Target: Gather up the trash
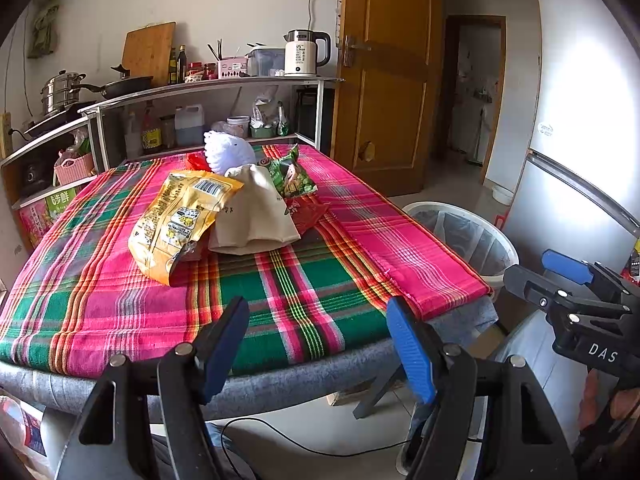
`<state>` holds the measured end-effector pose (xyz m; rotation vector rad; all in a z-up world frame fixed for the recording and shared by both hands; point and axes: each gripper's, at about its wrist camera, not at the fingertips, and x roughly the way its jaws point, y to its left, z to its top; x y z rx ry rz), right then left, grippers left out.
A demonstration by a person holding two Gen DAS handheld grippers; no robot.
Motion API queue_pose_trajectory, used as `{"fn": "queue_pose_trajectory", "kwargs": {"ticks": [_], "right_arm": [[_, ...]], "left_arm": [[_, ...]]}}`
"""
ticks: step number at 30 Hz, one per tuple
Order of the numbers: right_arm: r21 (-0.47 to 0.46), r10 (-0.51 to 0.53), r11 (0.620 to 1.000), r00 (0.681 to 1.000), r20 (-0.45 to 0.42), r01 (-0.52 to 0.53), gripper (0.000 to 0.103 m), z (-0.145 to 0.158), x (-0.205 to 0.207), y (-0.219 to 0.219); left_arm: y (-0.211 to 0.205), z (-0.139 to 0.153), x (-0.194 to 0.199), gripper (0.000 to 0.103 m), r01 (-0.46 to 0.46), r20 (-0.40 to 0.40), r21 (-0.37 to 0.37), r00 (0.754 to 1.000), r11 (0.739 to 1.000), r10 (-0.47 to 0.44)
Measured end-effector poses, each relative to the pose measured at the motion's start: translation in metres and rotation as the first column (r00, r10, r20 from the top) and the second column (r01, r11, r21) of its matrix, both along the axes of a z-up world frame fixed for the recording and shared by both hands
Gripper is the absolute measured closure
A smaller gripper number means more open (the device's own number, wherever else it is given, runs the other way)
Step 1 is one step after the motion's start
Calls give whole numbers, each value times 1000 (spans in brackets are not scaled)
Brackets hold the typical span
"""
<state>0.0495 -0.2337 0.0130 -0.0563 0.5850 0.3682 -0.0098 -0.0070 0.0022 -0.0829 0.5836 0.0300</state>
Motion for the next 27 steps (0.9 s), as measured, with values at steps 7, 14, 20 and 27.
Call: {"fn": "queue_pose_trajectory", "kwargs": {"ticks": [7, 14, 20, 27], "right_arm": [[0, 1, 1000, 1000, 0, -1, 20, 0, 0, 1], [-1, 0, 1000, 1000, 1, 0, 20, 1, 0, 0], [-1, 0, 1000, 1000, 2, 0, 20, 1, -1, 0], [-1, -2, 1000, 1000, 2, 2, 20, 2, -2, -1]], "left_arm": [[-1, 1, -1, 30, 4, 3, 1, 1000, 1000, -4], [-2, 1, 0, 30, 1, 5, 2, 1000, 1000, -1], [-2, 2, -2, 30, 3, 7, 4, 1000, 1000, -3], [-3, 3, -1, 30, 3, 9, 6, 1000, 1000, -3]]}}
